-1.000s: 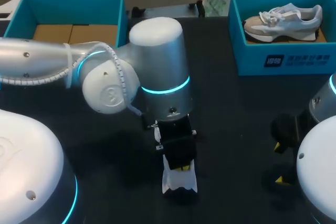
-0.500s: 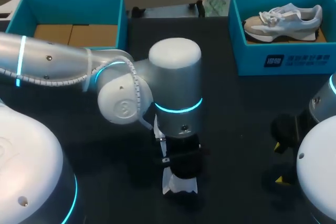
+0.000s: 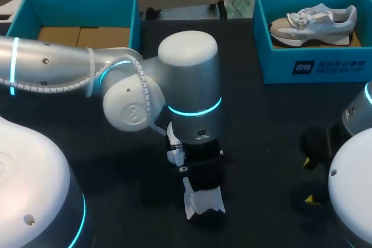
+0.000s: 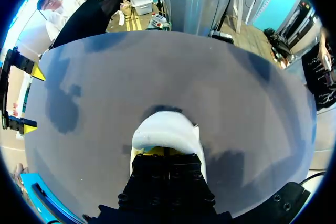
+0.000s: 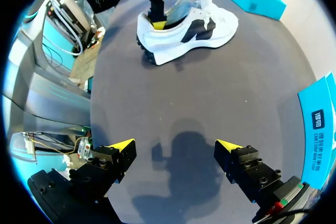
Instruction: Take the shoe out of the shoebox, open the shoe tongue, remove and reinsert the insole, then place the shoe into the shoebox
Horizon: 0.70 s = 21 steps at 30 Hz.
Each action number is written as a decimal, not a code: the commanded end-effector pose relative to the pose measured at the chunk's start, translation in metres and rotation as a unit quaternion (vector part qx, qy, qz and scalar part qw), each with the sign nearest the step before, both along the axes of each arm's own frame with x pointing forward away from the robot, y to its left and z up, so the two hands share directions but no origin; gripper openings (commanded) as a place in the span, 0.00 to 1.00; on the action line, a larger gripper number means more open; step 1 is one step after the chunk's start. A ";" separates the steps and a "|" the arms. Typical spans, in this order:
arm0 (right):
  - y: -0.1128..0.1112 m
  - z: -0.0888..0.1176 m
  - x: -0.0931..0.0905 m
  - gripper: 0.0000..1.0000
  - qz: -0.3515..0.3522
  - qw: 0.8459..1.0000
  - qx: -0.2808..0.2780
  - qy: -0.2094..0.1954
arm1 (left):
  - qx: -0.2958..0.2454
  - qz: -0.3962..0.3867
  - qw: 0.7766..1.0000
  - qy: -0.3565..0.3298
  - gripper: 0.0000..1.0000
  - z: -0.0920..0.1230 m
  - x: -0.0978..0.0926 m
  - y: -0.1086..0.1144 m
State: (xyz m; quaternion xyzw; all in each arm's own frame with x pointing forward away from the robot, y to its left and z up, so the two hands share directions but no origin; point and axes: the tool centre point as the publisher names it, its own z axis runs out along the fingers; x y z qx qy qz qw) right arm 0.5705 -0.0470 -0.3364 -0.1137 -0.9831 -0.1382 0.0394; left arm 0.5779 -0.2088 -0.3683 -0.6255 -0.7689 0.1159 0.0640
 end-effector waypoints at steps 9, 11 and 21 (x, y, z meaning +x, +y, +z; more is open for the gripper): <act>-0.001 0.001 -0.002 1.00 0.000 1.000 0.001 -0.002 | -0.001 0.069 0.997 0.031 0.00 -0.006 -0.013 0.007; -0.001 0.001 -0.002 1.00 0.000 1.000 0.001 -0.002 | -0.007 0.077 0.997 0.031 0.00 -0.007 -0.015 0.006; -0.001 0.001 -0.002 1.00 0.000 1.000 0.001 -0.002 | 0.000 0.086 0.996 0.034 0.00 -0.040 -0.021 -0.005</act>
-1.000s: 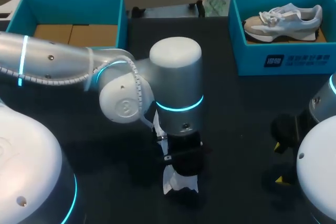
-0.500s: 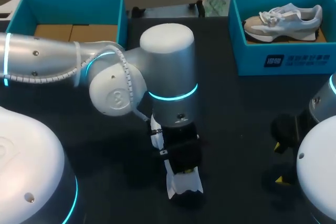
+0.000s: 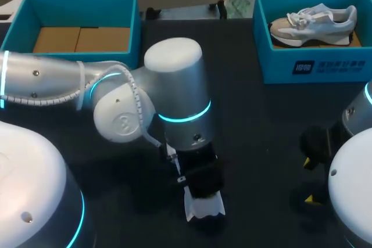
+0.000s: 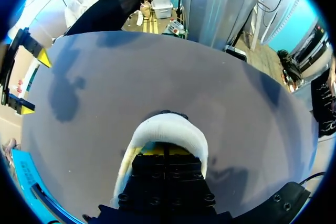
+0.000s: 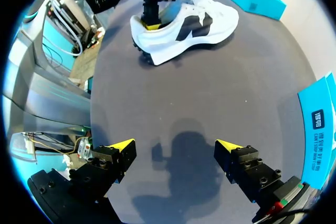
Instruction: Take the shoe out of the shoebox, open the shoe tongue, remove and reinsert the insole, then place the shoe into the shoebox
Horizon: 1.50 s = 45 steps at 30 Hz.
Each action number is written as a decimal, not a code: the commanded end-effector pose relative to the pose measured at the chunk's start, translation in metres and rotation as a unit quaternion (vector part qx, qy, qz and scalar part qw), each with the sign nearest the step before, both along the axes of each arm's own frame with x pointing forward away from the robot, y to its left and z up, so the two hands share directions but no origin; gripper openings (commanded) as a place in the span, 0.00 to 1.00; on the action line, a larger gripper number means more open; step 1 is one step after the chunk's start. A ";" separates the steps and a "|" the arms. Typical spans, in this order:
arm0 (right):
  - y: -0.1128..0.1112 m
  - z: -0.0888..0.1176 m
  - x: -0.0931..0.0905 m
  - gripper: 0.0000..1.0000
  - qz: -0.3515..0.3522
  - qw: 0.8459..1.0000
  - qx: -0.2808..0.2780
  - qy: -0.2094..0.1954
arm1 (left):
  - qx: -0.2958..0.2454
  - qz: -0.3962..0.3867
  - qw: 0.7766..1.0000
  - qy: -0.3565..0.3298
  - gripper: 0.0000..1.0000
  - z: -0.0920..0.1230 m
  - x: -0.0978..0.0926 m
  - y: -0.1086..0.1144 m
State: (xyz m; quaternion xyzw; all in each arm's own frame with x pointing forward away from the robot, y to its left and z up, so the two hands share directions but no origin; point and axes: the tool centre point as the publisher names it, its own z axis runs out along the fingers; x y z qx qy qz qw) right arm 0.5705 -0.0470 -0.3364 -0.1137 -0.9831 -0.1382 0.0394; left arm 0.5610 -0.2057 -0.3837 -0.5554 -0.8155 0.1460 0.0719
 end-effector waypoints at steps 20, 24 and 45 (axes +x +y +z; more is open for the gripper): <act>-0.001 0.001 -0.002 1.00 0.000 1.000 0.001 -0.002 | 0.051 -0.053 0.994 -0.081 0.00 -0.032 0.043 0.013; -0.001 0.001 -0.002 1.00 0.000 1.000 0.001 -0.002 | 0.061 -0.052 0.992 -0.096 0.00 -0.028 0.059 0.019; -0.001 0.001 -0.002 1.00 0.000 1.000 0.001 -0.002 | -0.031 -0.062 0.997 -0.045 0.00 0.030 0.032 0.002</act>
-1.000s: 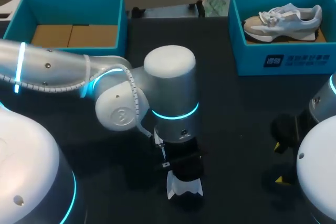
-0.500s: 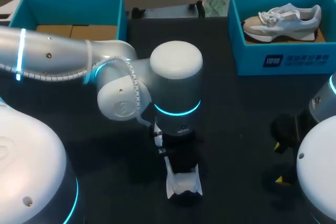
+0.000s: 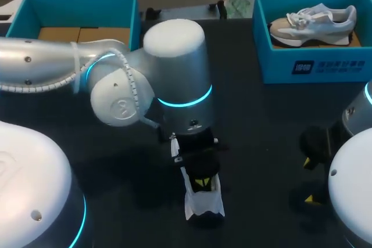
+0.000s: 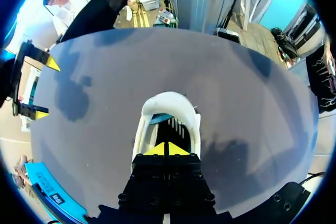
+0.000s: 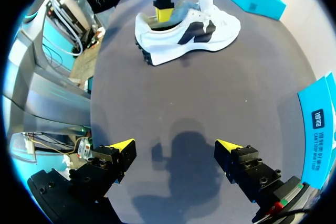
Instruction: Take the shoe out of the shoebox, open the shoe tongue, remove and reinsert the insole, then place the shoe into the shoebox
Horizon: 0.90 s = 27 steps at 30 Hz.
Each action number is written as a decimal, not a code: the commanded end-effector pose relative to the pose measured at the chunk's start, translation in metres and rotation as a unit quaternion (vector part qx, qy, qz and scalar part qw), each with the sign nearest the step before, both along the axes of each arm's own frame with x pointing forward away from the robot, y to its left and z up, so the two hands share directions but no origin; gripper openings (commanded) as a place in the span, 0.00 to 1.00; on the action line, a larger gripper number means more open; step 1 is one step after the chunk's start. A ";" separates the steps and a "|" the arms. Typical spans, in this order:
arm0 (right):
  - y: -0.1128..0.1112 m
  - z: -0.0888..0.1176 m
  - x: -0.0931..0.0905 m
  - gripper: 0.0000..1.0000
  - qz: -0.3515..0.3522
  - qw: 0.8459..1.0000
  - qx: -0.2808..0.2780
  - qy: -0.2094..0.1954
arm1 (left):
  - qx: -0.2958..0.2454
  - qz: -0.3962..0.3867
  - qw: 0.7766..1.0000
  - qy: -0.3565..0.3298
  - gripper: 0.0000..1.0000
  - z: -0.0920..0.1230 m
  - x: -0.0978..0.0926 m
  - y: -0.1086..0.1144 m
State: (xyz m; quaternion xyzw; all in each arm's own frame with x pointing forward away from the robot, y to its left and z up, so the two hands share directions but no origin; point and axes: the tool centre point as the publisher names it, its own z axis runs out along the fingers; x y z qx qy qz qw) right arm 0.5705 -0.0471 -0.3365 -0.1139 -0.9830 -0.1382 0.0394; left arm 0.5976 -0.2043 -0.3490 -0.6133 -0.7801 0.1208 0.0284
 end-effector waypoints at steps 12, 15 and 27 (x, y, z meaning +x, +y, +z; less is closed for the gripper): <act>-0.001 0.002 -0.002 1.00 0.000 1.000 0.001 -0.002 | -0.030 0.004 0.999 0.025 0.00 -0.006 -0.014 -0.013; -0.001 0.002 -0.002 1.00 0.000 1.000 0.001 -0.002 | -0.028 0.004 0.999 0.029 0.00 -0.008 -0.013 -0.016; -0.001 0.002 -0.002 1.00 0.000 1.000 0.001 -0.002 | -0.018 -0.021 0.996 0.084 0.00 -0.030 -0.023 -0.021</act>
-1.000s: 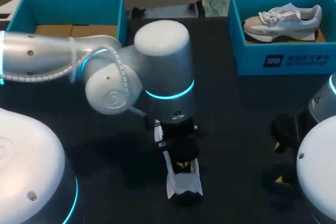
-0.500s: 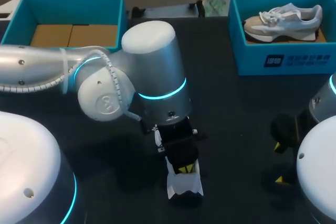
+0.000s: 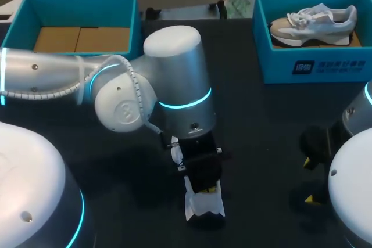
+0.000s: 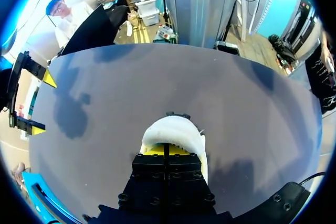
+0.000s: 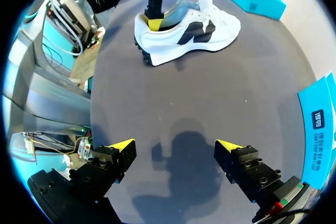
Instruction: Take the shoe out of the shoebox, open the shoe tongue, remove and reinsert the insole, then place the shoe into the shoebox
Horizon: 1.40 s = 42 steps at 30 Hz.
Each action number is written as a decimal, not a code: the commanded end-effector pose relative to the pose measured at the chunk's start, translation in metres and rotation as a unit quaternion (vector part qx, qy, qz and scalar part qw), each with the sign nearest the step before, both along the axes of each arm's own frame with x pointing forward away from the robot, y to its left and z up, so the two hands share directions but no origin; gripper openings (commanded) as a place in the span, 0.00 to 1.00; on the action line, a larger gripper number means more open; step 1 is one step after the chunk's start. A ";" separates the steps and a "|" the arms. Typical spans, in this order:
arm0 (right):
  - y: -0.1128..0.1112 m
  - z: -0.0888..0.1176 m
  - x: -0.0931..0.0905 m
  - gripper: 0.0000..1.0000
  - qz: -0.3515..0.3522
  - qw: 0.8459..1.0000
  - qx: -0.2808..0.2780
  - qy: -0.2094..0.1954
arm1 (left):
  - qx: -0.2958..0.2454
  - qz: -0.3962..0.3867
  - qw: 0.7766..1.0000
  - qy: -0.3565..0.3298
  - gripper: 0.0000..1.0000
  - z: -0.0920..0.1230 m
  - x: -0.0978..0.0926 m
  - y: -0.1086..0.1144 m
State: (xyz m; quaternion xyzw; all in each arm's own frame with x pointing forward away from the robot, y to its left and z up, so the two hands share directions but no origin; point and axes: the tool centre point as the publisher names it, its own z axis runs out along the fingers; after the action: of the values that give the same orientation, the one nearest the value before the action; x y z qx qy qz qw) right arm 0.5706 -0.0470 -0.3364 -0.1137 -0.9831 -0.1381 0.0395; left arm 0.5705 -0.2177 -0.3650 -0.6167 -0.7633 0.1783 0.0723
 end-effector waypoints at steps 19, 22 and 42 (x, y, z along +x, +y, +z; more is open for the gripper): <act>-0.001 0.001 -0.002 1.00 0.000 1.000 0.001 -0.002 | 0.017 -0.007 1.000 0.016 0.00 0.001 0.011 -0.002; -0.001 0.001 -0.002 1.00 0.000 1.000 0.001 -0.002 | 0.018 -0.008 0.999 0.026 0.00 -0.003 0.006 -0.004; -0.001 0.001 -0.002 1.00 0.000 1.000 0.001 -0.002 | 0.047 0.005 0.999 0.026 0.00 -0.059 -0.019 -0.008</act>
State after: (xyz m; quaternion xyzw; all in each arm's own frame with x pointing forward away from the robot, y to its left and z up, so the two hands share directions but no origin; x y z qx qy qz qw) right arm 0.5706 -0.0470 -0.3364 -0.1137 -0.9831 -0.1381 0.0394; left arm 0.5577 -0.2186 -0.4094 -0.6001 -0.7690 0.1778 0.1302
